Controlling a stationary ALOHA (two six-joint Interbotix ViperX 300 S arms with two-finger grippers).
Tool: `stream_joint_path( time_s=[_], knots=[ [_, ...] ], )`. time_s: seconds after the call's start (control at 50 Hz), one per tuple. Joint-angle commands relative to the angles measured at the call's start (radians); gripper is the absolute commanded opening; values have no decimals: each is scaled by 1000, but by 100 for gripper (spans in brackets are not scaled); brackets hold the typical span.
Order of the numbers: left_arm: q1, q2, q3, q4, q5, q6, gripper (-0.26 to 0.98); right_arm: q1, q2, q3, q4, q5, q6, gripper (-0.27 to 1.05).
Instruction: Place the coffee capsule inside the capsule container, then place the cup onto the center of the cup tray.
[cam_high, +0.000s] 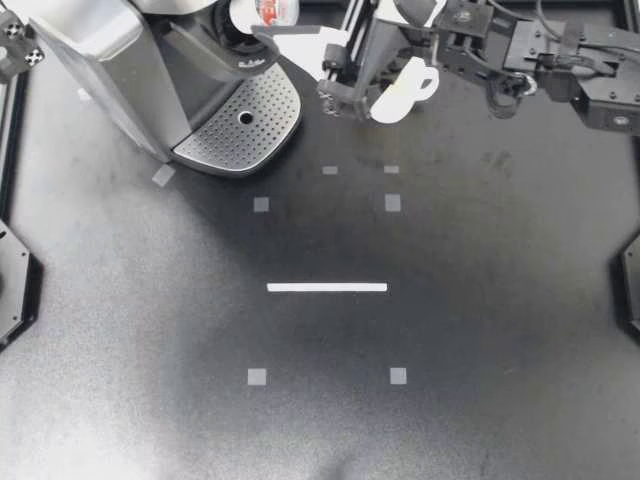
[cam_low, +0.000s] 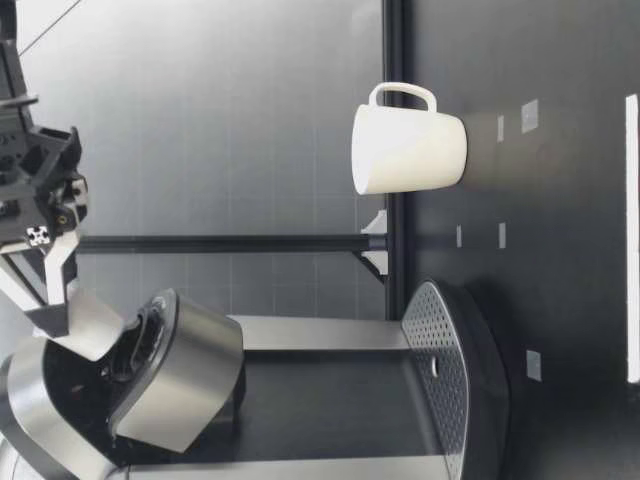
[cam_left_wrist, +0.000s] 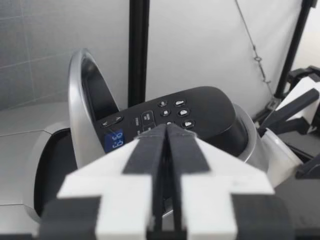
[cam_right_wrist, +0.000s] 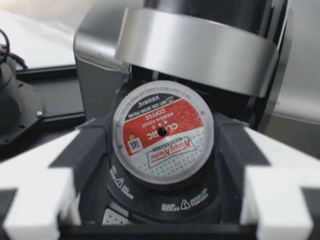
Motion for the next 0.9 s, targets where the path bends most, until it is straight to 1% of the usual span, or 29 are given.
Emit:
stream_joint_path(
  time_s=[0.0,0.72,0.78,0.84,0.88],
  knots=[
    [3,2,-12,3,-3,2,9,-5,-6,-26,-2,-5,-2,49],
    [3,0,-8,3,2,3,9,-14,55,-69,-2,29,-28,49],
    [3,0,-8,3,2,3,9,-14,55,-72,-2,29,-29,51],
    [3,2,-8,3,2,3,9,-14,57,-72,-2,23,-34,58],
    [3,0,-8,3,2,3,9,-14,58,-75,-3,18,-34,65]
  ],
)
